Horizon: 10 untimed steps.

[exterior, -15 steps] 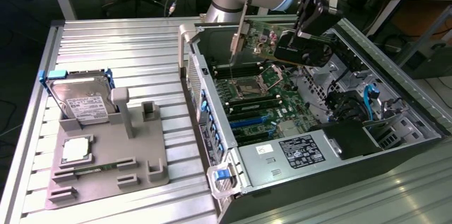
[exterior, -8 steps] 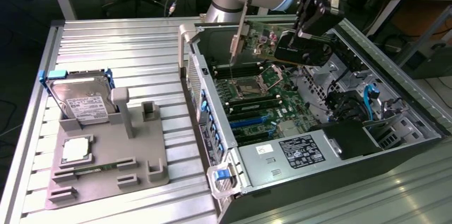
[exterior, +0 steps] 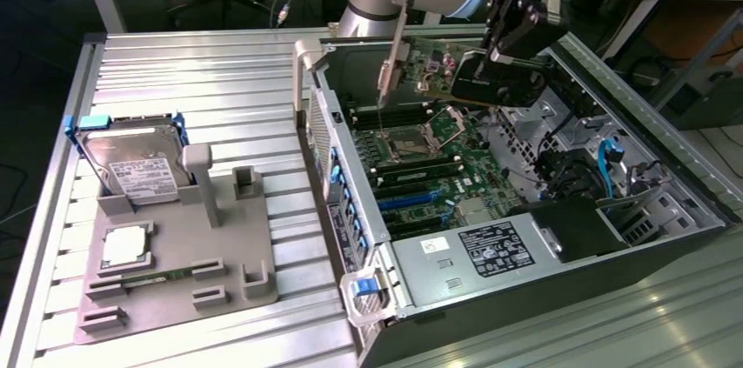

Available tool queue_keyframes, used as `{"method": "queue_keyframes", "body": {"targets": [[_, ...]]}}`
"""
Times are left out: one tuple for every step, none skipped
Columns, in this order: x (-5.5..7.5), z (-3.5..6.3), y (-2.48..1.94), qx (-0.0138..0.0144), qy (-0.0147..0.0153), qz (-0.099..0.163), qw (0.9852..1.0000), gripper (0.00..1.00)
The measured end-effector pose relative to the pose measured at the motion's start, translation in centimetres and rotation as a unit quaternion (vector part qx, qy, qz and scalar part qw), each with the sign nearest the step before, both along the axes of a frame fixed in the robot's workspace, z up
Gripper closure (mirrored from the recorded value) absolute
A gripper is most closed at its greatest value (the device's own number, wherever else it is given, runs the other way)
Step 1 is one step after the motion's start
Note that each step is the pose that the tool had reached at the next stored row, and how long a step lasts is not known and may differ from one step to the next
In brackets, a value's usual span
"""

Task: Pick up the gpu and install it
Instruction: 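Insert the gpu into the slot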

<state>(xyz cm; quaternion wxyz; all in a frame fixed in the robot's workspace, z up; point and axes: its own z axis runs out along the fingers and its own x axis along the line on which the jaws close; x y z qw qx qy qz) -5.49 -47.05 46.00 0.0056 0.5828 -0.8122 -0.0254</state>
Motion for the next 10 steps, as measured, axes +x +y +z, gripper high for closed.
{"method": "queue_keyframes", "body": {"targets": [[0.00,0.00,0.00,0.0000,0.0000,0.004,1.0000,0.73],[0.00,0.00,0.00,0.0000,0.0000,0.006,1.0000,0.73],[0.00,0.00,0.00,0.0000,0.0000,0.011,0.9999,0.73],[0.00,0.00,0.00,0.0000,0.0000,0.016,0.9999,0.73],[0.00,0.00,0.00,0.0000,0.0000,0.022,0.9998,0.73],[0.00,0.00,0.00,0.0000,0.0000,0.025,0.9997,0.73],[0.00,0.00,0.00,0.0000,0.0000,0.029,0.9996,0.73],[0.00,0.00,0.00,0.0000,0.0000,0.032,0.9995,0.73],[0.00,0.00,0.00,0.0000,0.0000,0.037,0.9993,0.73],[0.00,0.00,0.00,0.0000,0.0000,0.041,0.9991,0.73]]}}
